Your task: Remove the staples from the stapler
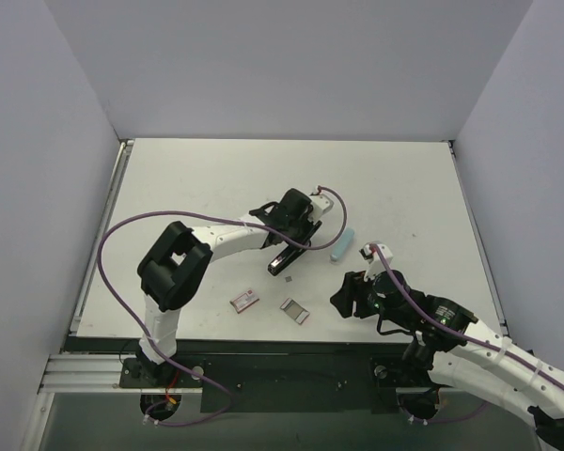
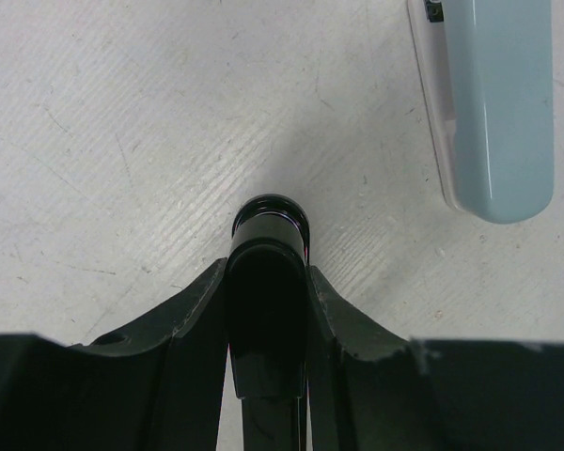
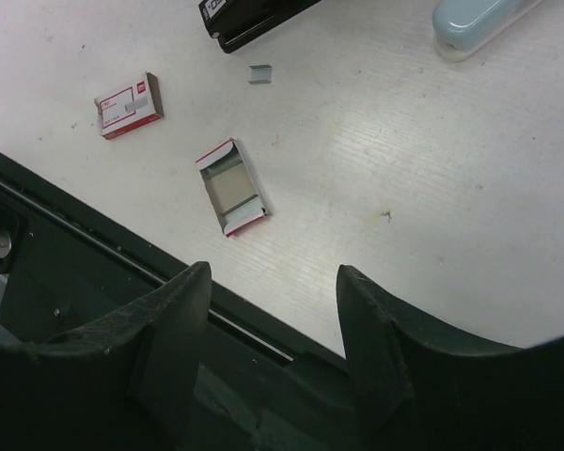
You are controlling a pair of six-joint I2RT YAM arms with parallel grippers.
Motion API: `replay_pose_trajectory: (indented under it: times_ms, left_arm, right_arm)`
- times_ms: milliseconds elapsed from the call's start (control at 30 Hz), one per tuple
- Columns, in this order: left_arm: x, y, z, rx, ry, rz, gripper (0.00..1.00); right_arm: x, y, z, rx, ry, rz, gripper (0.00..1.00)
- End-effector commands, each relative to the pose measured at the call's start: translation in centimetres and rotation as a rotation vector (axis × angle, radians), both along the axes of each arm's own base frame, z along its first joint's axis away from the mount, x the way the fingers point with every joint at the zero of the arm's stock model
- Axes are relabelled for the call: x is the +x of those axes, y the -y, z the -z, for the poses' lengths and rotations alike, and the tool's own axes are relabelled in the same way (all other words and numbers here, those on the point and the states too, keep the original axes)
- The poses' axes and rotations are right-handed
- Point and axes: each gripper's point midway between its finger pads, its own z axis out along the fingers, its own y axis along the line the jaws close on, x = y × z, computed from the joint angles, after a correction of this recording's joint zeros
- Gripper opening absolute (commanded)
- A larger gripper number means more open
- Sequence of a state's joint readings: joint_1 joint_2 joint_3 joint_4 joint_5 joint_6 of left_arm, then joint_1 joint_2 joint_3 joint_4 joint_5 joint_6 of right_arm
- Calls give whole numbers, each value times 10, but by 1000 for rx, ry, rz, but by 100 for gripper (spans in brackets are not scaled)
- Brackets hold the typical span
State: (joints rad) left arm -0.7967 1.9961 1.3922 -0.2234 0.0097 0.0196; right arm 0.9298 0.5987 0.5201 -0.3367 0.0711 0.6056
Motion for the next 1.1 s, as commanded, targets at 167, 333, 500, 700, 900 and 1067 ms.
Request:
replay_pose_trajectory:
  times_ms: [167,333,500,700,900,1067]
  left_arm:
    - [-27,18,-75,-182,43,102,0]
    - [-54,28,-106,-303,13,159,0]
    - [-91,32,-140,-416,-18,267,0]
    - [-136,30,-176,-541,-35,401,0]
    - [-173,22,-206,-650,-51,524,0]
    - [-199,14,-230,-733,-66,600,0]
  right_arm:
    - [8,5,-14,-39,61,5,51]
    - [10,7,-30,-72,99,-26,51]
    - [11,5,-55,-87,145,-79,50]
    - [9,1,-80,-124,187,-174,45]
    - [-3,-13,-101,-132,202,-339,46]
    - [-12,-24,-114,-115,227,-451,46]
